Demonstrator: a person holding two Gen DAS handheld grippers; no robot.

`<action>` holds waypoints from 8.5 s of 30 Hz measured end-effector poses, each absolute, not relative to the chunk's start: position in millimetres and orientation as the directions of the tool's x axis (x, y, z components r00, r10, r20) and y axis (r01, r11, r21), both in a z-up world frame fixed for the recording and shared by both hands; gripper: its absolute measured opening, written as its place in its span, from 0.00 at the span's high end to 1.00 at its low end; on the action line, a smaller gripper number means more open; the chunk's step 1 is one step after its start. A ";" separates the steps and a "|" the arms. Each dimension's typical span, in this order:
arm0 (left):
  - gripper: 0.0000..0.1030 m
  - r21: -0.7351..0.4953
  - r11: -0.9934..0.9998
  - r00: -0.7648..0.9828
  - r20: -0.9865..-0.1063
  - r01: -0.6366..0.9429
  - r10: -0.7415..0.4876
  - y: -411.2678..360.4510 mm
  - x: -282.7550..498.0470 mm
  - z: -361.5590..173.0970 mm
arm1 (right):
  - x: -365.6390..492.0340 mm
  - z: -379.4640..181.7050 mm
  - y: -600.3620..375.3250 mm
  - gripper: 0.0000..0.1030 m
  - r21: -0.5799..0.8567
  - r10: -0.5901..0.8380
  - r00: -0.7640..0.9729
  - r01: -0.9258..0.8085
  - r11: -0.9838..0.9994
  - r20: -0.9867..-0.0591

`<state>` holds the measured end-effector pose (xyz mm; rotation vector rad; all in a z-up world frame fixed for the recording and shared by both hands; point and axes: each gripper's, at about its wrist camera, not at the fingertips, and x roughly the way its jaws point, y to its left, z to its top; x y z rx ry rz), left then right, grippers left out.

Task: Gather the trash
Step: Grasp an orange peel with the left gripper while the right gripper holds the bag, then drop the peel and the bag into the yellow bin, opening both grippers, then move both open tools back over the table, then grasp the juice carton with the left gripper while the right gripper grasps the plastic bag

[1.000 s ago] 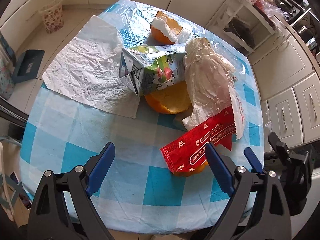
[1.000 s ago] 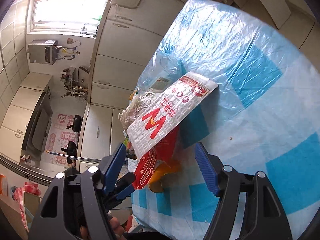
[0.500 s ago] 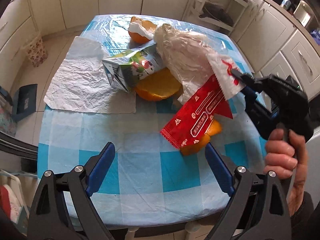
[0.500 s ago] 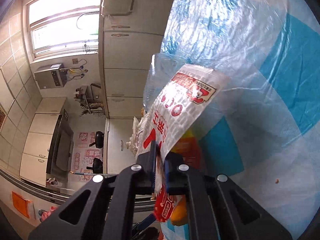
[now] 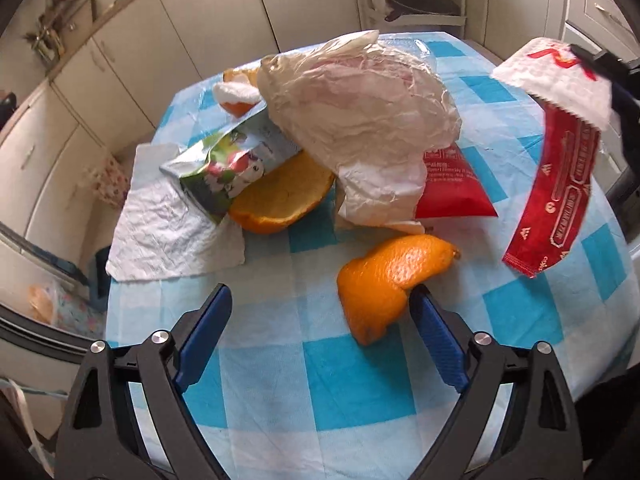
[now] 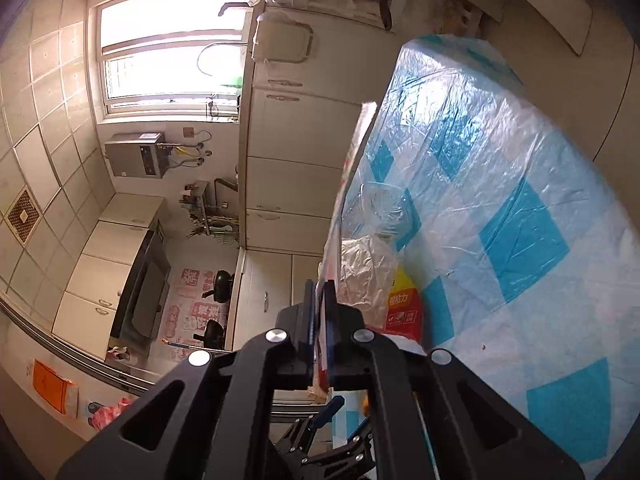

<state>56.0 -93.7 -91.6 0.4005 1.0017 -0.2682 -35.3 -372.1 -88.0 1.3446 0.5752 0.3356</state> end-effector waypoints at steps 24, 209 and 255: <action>0.94 -0.133 0.828 0.350 -0.861 0.545 -0.369 -127.6 14.4 -69.5 | -143.5 -28.3 -431.8 0.95 0.843 0.300 0.904 0.108 0.526 -0.303; 0.14 0.215 0.868 0.503 -0.863 0.448 -0.046 -77.0 174.9 -79.2 | 51.7 -72.4 -212.0 0.07 0.003 -0.031 0.722 0.046 0.999 -0.691; 0.67 -0.027 0.929 0.443 -0.874 0.370 -0.202 -42.1 158.2 -38.6 | -54.7 -35.4 -283.7 0.93 0.333 0.248 0.752 -0.040 0.942 -0.611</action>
